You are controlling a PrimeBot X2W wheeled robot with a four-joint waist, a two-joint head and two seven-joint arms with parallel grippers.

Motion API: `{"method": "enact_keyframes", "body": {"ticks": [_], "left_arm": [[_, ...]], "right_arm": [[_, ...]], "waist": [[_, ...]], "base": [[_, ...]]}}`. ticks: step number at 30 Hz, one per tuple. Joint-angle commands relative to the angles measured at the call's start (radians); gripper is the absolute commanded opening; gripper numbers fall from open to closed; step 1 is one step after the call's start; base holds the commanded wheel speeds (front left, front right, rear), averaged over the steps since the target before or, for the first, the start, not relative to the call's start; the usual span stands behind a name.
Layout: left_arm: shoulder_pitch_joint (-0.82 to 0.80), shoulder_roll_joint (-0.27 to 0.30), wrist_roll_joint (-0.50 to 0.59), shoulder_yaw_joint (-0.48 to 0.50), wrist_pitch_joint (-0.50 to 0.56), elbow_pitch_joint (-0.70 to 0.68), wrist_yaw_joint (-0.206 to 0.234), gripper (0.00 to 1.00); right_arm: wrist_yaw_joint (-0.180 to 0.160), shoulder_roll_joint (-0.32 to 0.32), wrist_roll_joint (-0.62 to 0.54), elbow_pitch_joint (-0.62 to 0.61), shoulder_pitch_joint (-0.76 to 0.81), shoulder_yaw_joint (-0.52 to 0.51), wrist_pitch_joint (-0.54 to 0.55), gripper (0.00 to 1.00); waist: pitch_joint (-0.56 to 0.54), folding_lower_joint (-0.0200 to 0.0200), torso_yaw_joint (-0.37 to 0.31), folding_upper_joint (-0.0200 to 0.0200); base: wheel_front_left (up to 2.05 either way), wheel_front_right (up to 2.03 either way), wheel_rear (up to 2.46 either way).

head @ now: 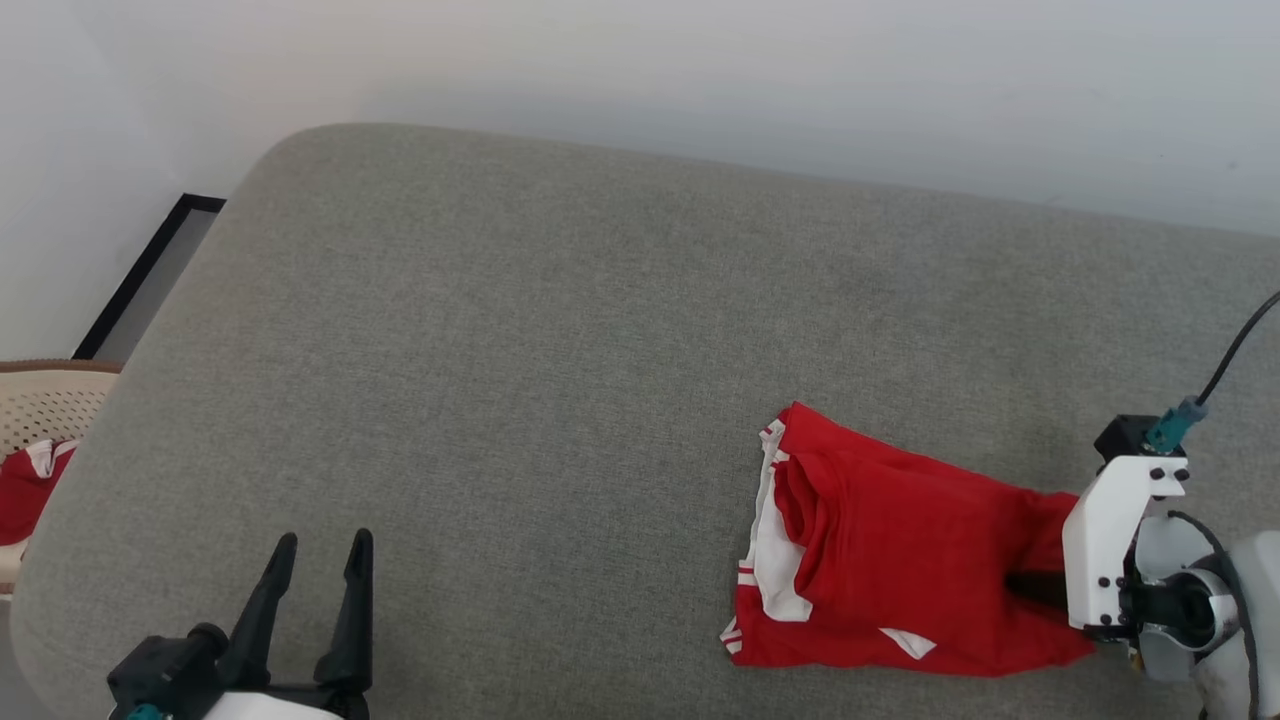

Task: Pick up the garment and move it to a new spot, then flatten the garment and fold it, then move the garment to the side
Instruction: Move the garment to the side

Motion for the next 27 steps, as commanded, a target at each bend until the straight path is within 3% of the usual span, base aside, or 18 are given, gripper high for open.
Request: {"method": "enact_keyframes", "body": {"ticks": [1,13,27], "left_arm": [[-0.014,-0.002,-0.008,0.005,-0.005,0.001,-0.002,1.00],[-0.035,-0.004,-0.014,0.015,-0.005,-0.007,-0.002,1.00],[-0.146,0.053,-0.018,-0.068,-0.005,0.000,-0.002,1.00]], "right_arm": [[0.000,0.022,0.014,0.019,0.012,0.028,0.000,0.00],[-0.001,-0.068,0.037,-0.090,-0.045,0.048,-0.051,0.00],[0.000,-0.166,0.003,-0.183,-0.134,0.053,-0.052,0.00]], "waist": [[0.006,0.0000,-0.003,-0.0001],[0.023,0.0000,-0.061,-0.0001],[0.060,0.0000,-0.213,-0.0001]], "base": [[0.00,0.00,0.00],[0.00,0.00,0.00],[0.00,0.00,0.00]]}}
